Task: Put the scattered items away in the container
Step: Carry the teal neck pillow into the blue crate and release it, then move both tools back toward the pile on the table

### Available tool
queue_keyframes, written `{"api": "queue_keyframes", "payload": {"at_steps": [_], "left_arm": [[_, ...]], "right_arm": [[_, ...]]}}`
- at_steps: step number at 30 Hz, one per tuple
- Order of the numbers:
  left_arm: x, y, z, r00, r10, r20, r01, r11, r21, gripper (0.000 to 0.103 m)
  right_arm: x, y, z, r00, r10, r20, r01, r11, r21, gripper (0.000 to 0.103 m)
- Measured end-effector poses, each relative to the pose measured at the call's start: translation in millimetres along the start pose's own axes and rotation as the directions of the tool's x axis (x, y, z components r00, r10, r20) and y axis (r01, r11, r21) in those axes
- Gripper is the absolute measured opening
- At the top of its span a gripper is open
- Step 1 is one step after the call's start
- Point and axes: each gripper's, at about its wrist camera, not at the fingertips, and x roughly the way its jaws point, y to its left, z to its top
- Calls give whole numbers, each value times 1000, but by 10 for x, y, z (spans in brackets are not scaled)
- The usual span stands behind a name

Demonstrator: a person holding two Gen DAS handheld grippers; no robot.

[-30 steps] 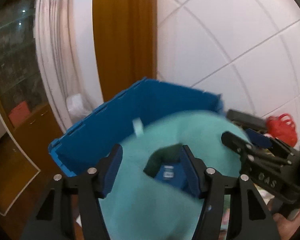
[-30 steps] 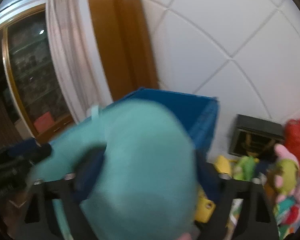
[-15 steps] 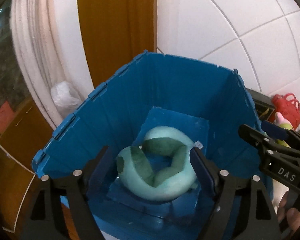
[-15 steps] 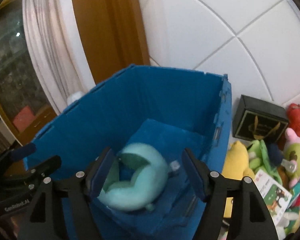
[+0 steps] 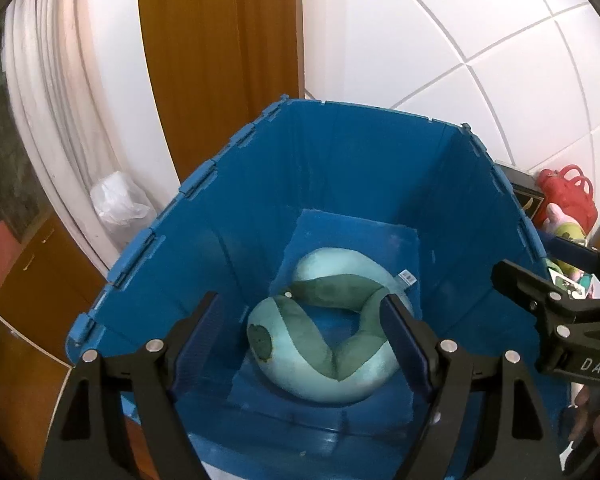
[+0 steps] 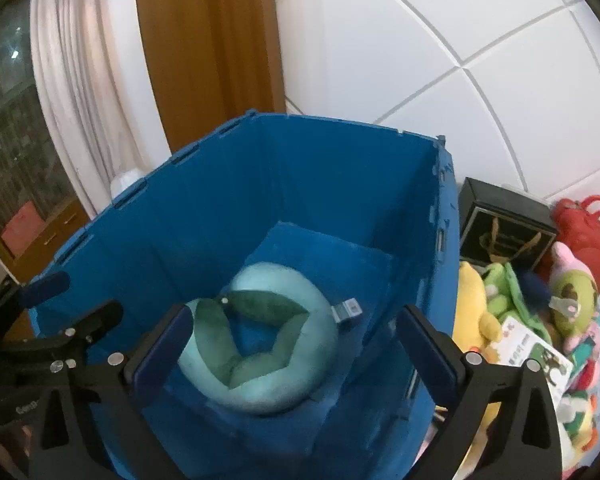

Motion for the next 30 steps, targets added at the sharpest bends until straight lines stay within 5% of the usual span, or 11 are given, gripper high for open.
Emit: {"api": "queue_keyframes", "payload": {"at_steps": [17,30], "left_arm": [[-283,-73,-253,996,-50,69,51,999,-14,91],[-607,-823,-428,990,-89,111,85,996,35,91]], "right_arm": [[-466,-208,-371,995,-67,75,64,997,48,103],[-1033,-907,-776,984,-134,113,123,987,99,103]]}}
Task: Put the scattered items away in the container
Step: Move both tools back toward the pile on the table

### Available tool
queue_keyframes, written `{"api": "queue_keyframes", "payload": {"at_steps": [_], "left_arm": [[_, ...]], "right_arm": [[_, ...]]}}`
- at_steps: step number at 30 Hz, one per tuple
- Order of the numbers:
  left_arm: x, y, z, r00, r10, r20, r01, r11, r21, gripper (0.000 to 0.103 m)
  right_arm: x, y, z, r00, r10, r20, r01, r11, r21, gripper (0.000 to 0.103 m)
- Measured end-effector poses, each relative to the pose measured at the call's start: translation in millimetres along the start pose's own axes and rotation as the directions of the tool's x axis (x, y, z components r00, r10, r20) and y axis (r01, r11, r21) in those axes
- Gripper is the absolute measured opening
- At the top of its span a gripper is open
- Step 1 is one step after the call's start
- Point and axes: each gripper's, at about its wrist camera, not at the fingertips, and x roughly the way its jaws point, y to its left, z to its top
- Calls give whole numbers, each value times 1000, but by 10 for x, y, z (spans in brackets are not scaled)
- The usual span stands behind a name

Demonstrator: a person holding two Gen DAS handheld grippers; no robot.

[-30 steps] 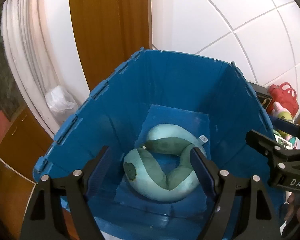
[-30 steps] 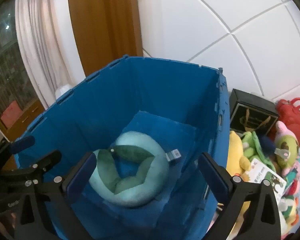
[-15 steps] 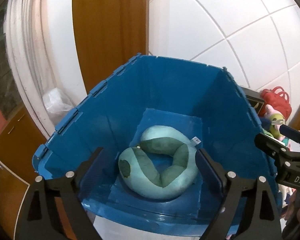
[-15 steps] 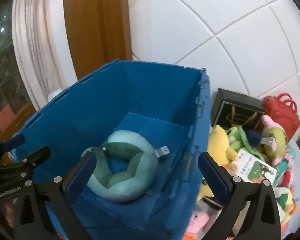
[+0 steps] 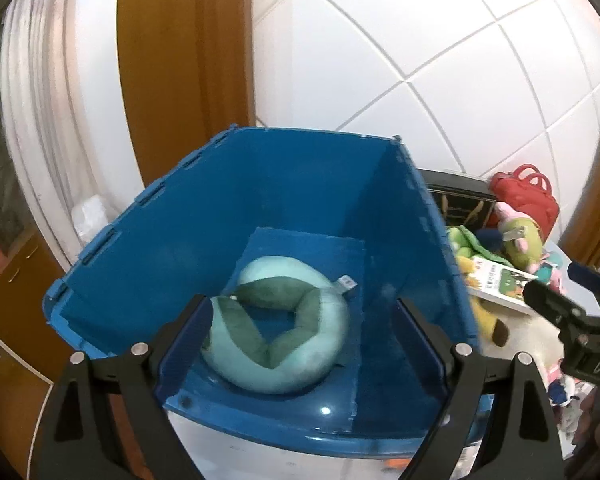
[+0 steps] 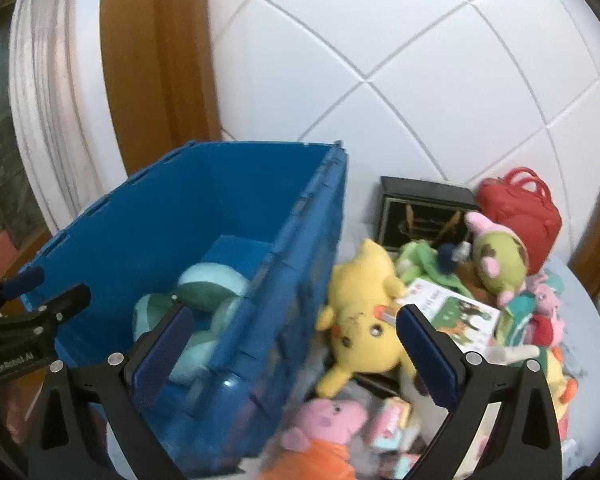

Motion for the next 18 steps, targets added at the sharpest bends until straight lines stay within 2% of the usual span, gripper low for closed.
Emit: {"api": "queue_keyframes", "payload": {"at_steps": [6,14,18], "left_arm": [[-200,-596,-70,999,-28,28,27,999,25,91],[-483,-1593,-309,996,-72,56,68,995,72,91],[-481,-2038,-502,995,-98,20,96,992,84,91]], "right_arm": [[-228,-526,-152,1000,-12,4,12,1000,13,103],[-637,-1484,-488,999,-39,11,38,997,71,103],[-801,-1981,-760,997,-71,-8,71,993,94,103]]}}
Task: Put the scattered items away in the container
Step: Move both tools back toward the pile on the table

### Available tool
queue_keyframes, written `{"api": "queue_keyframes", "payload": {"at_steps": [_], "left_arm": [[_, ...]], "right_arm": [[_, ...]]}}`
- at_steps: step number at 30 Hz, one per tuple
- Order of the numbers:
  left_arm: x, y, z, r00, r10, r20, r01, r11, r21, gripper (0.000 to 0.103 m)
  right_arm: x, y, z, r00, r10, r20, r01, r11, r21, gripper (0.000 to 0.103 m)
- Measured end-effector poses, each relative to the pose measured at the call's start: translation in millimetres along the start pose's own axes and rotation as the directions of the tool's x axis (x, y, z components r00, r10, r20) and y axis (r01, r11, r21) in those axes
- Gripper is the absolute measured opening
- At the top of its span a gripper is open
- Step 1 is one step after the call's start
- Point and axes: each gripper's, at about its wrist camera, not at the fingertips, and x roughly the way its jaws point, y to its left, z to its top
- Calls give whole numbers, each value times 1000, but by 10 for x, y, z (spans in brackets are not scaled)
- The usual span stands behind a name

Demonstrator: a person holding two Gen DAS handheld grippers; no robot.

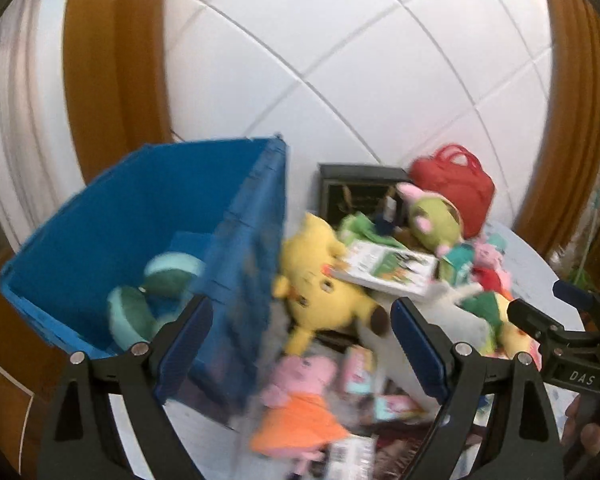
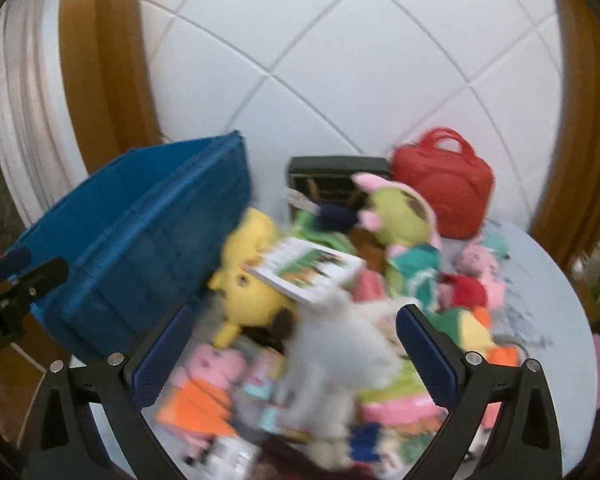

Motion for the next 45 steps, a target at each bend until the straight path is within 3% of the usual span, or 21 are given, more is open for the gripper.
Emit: {"api": "queue_keyframes", "payload": {"at_steps": [5,13,17,28,31,33,36,45], "left_arm": [[139,-487,-262,998,-14,-66,18,998,59,91],[492,-697,-617,982,-13,-188,30,995,93,91],[684,-570,-652,979,0,-206,19,995,94,91],[1041,-321,-668,967,-30,-252,55,994,95,91],[1095,-282,-842,959,-22,-282,48,995,86,91],[1085,-276,-975,954,-14,-300,41,996,85,91],[1011,-269,-1220,947,6,-320,24,996,88,91],[971,-235,-1895,905,-5,-425,36,997,65,91]], "right_arm": [[-23,-594,-361,998,-14,-55,16,999,49,103],[257,-1139,-874,983,18,-180,12,987,162,103],[410,-1144,-945,978,4,-207,32,986,166,103],[609,-952,-740,976,-3,-216,33,990,139,102],[619,-882,-846,972,21,-236,7,993,119,99],[630,-836,-947,966,42,-255,-15,994,105,82],[619,-798,-1141,955,80,-285,-53,994,101,69],[406,-783,-1667,940,89,-330,-53,992,116,69]]}}
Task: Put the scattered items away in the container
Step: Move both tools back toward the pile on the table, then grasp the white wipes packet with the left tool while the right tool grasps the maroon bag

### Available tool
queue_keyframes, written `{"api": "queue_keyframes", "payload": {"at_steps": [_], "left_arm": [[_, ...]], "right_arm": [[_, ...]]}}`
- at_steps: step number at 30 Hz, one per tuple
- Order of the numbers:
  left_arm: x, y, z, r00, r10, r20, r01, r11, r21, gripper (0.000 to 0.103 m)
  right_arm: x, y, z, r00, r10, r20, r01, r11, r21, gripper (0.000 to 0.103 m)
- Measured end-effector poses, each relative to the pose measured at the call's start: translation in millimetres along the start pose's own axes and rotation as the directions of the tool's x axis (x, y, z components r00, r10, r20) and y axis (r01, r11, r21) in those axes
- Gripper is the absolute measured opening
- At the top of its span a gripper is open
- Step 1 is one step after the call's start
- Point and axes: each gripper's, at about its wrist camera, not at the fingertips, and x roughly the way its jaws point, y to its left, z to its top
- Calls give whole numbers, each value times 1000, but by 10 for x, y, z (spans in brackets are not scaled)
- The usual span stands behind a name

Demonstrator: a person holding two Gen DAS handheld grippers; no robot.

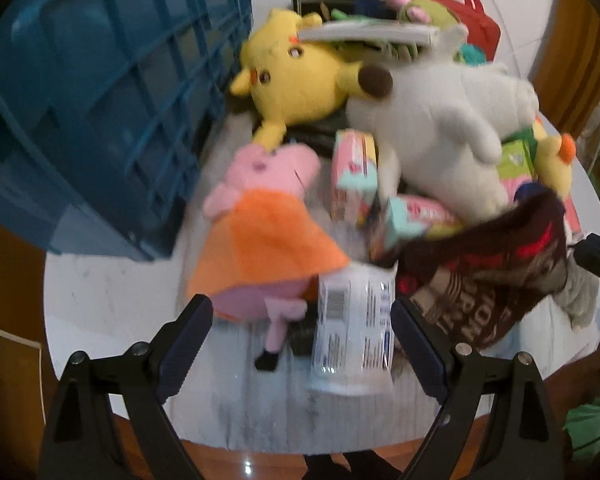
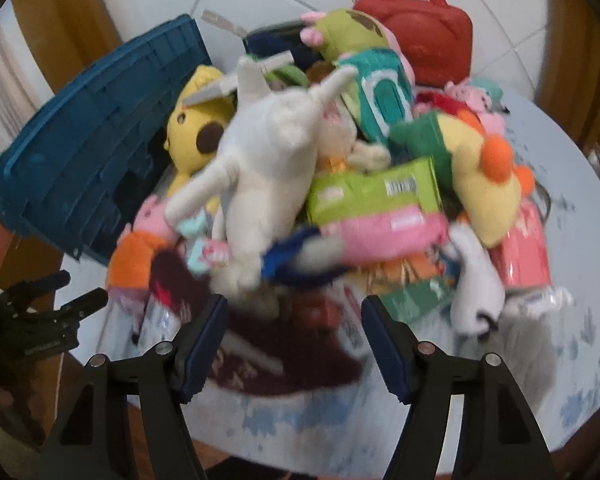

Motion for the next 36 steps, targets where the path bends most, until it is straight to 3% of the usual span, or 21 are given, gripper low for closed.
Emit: {"api": "queue_keyframes", "payload": {"at_steps": [5,8,12,22,34,35,36], "left_arm": [[162,-87,-219,998,-35,-44,37,999,37,91],[275,-96,-334,996,-67,-63,68,997,20,91],[406,-151,-425,992,-84,-92,85,996,8,91],[745,-297,-401,991,-46,-124,48,999,15,91],[797,-348,-297,994,-76,-83,78,997,22,90],[776,-347,-303,993,-89,-74,91,996,26,79],[747,-348,-309,993,-98,-65,101,994,31,63]], "right_arm": [[-7,-5,-191,1000,0,-2,0,999,55,71],[17,73,-263,1000,-15,0,15,999,43,97],[62,135,-330,1000,-18,0,18,998,53,97],[319,92,-334,998,-49,-31,50,998,30,102],[680,21,-287,998,-4,-62,4,1000,-2,102],[682,40,-293,998,-20,-60,20,1000,-15,92],[682,59,-297,997,-44,-58,42,999,-30,58]]}}
